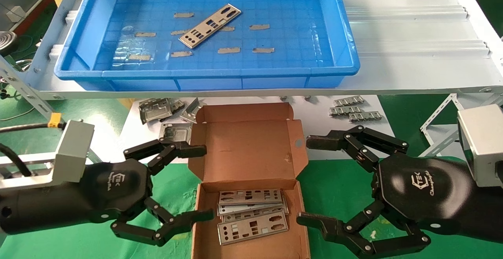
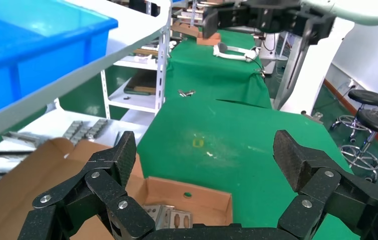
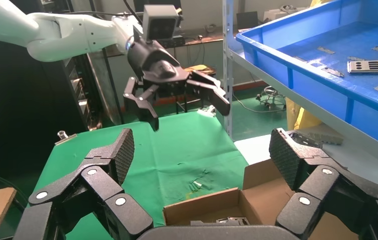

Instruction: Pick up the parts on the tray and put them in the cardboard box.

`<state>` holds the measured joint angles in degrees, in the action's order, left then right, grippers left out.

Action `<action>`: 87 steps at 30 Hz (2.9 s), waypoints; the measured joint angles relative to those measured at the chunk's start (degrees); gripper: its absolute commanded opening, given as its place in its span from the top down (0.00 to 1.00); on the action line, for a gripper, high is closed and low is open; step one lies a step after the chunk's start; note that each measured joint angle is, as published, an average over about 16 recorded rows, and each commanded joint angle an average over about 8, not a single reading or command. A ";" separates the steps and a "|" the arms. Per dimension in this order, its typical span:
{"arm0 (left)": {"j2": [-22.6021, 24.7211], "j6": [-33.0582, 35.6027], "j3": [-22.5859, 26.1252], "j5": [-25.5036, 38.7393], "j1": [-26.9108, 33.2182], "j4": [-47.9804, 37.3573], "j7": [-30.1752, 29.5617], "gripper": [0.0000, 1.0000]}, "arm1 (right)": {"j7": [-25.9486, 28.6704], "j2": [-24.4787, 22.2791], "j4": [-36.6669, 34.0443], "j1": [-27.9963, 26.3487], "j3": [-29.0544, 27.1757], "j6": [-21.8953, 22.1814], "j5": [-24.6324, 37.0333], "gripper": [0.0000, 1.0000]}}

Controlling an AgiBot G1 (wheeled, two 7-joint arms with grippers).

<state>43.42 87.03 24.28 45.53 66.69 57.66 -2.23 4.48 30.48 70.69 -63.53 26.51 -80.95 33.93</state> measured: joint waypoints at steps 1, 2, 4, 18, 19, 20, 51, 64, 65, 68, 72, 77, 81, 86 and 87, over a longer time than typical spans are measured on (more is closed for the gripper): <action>-0.40 -0.06 -0.40 -0.18 -0.25 0.76 -0.41 0.00 | 0.00 0.00 0.00 0.00 0.00 0.00 0.00 0.00; -0.81 -0.13 -0.79 -0.35 -0.49 1.53 -0.82 0.00 | 0.00 0.00 0.00 0.00 0.00 0.00 0.00 0.00; -1.61 -0.26 -1.58 -0.70 -0.98 3.04 -1.63 0.00 | 0.00 0.00 0.00 0.00 0.00 0.00 0.00 0.00; -6.98 -1.09 -6.86 -3.06 -4.26 13.23 -7.04 0.00 | 0.00 0.00 0.00 0.00 0.00 0.00 0.00 0.00; -7.29 -1.13 -7.17 -3.21 -4.45 13.83 -7.34 0.00 | 0.00 0.00 0.00 0.00 0.00 0.00 0.00 0.00; -7.58 -1.17 -7.45 -3.33 -4.63 14.36 -7.60 0.00 | 0.00 0.00 0.00 0.00 0.00 0.01 0.00 0.00; -8.49 -1.37 -8.34 -3.76 -5.20 16.05 -8.55 0.00 | 0.00 0.00 -0.01 0.01 0.00 0.02 -0.01 0.00; -8.41 -1.34 -8.26 -3.68 -5.15 15.88 -8.49 0.00 | 0.00 0.00 -0.01 0.01 0.00 0.02 -0.01 0.00; -8.41 -1.34 -8.26 -3.68 -5.15 15.88 -8.49 0.00 | 0.00 0.00 -0.01 0.01 0.00 0.02 -0.01 0.00; -8.40 -1.34 -8.25 -3.67 -5.14 15.86 -8.48 0.00 | 0.00 0.00 -0.01 0.01 0.00 0.02 -0.01 0.00; -8.38 -1.34 -8.23 -3.66 -5.13 15.84 -8.47 0.00 | 0.00 0.00 -0.01 0.01 0.00 0.02 -0.01 0.00; -8.37 -1.34 -8.22 -3.65 -5.11 15.81 -8.46 0.00 | 0.00 0.00 -0.01 0.01 0.00 0.02 -0.01 0.00; -8.36 -1.34 -8.21 -3.65 -5.11 15.80 -8.45 0.00 | 0.00 0.00 -0.01 0.01 0.00 0.02 -0.01 0.00; -8.35 -1.34 -8.20 -3.65 -5.10 15.79 -8.45 0.00 | 0.00 0.00 -0.01 0.01 0.00 0.02 -0.01 0.00; -8.35 -1.34 -8.20 -3.65 -5.10 15.79 -8.45 0.00 | 0.00 0.00 -0.01 0.01 0.00 0.02 -0.01 0.00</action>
<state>35.07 85.69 16.08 41.88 61.59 73.45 -10.68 4.48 30.48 70.68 -63.52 26.51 -80.94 33.92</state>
